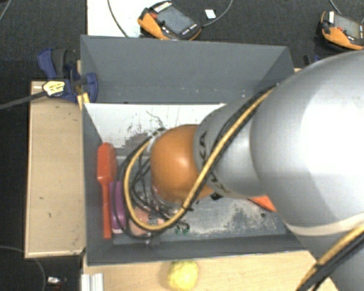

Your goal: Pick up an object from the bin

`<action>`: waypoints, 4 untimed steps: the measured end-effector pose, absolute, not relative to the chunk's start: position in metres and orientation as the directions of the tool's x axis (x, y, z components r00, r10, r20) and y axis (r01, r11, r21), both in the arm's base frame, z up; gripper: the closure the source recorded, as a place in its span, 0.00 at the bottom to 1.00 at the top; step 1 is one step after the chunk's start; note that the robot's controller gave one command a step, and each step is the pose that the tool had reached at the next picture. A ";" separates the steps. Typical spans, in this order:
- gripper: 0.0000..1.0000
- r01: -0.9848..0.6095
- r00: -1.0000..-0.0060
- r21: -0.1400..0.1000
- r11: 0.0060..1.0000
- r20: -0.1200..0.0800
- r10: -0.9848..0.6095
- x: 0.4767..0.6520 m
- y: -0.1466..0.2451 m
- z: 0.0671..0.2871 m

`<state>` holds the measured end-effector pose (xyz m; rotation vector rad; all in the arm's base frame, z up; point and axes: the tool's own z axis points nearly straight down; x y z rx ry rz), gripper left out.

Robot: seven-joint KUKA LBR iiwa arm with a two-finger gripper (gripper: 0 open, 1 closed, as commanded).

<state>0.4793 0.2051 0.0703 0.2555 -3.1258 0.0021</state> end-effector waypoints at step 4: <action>1.00 -0.157 -0.988 -0.001 0.988 0.011 -0.157 0.478 0.204 0.140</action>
Offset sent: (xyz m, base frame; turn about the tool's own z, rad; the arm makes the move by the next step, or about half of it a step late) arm 0.0000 0.0001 0.0396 0.0004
